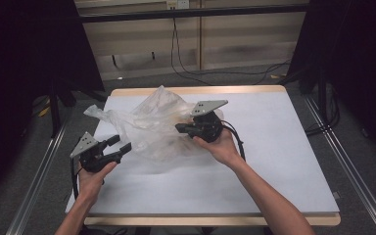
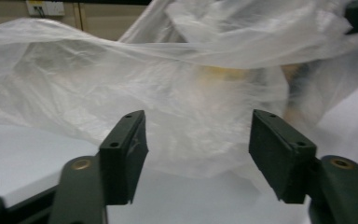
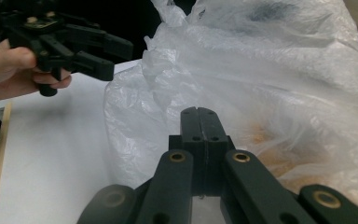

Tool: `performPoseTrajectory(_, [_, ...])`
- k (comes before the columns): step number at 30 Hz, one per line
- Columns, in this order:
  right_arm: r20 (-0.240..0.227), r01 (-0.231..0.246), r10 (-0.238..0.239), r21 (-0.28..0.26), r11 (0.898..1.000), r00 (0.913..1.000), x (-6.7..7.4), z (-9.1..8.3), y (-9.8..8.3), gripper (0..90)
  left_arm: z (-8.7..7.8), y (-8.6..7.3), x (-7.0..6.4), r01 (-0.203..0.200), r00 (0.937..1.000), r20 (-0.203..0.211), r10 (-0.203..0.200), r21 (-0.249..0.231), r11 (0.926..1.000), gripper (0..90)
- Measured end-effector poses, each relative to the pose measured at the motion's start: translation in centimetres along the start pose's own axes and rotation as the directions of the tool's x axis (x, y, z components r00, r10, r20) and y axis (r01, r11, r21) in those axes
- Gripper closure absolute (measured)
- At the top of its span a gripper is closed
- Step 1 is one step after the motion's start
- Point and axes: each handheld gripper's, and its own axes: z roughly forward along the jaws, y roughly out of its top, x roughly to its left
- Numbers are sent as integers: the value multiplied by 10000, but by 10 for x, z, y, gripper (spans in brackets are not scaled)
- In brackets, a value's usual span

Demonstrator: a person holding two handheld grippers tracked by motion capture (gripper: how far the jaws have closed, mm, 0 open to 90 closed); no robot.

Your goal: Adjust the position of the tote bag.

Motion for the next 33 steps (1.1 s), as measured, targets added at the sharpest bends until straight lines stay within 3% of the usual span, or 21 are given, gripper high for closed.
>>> performPoseTrajectory(3, [-16,1,-1,-9,10000,10000,0,0,0,900,4,-1,10,344,9993,-143,-347,-233,9991,260])
performPoseTrajectory(5, [-30,-7,7,12,10000,10000,1,0,0,900,6,-1,16,372,9990,-233,-373,-69,9993,186])
performPoseTrajectory(11, [35,108,-108,-28,9999,9999,4,-4,0,900,16,1,28,742,9955,-580,-744,-53,9972,87])
performPoseTrajectory(14, [33,129,-129,-91,9999,9999,4,-9,0,900,18,0,28,812,9949,-599,-812,-34,9967,76])
performPoseTrajectory(18, [20,72,-72,-209,9998,10000,4,-13,-2,900,22,-1,28,846,9963,-190,-844,92,9964,76])
performPoseTrajectory(21, [-30,60,-61,-243,9997,10000,5,-15,-5,900,27,-2,28,736,9972,-115,-733,337,9967,107])
performPoseTrajectory(23, [-37,66,-67,-231,9997,10000,5,-15,-5,900,32,-2,27,496,9986,-218,-486,484,9976,159])
performPoseTrajectory(25, [-30,81,-81,-226,9997,10000,5,-16,-5,900,36,-3,29,533,9984,150,-543,629,9966,216])
performPoseTrajectory(26, [-11,83,-83,-237,9997,10000,6,-17,-5,900,36,-3,29,534,9977,391,-553,494,9974,292])
performPoseTrajectory(28, [-10,117,-117,-241,9996,9999,6,-18,-6,900,36,-2,27,495,9976,462,-517,463,9977,395])
performPoseTrajectory(29, [26,135,-135,-239,9996,9999,5,-18,-6,900,35,-1,27,279,9984,473,-307,598,9978,487])
performPoseTrajectory(30, [34,107,-106,-248,9996,9999,4,-18,-6,900,36,-1,25,398,9979,498,-423,503,9979,557])
performPoseTrajectory(33, [55,6,-4,-322,9995,10000,3,-20,-7,900,33,0,23,143,9981,588,-176,567,9983,756])
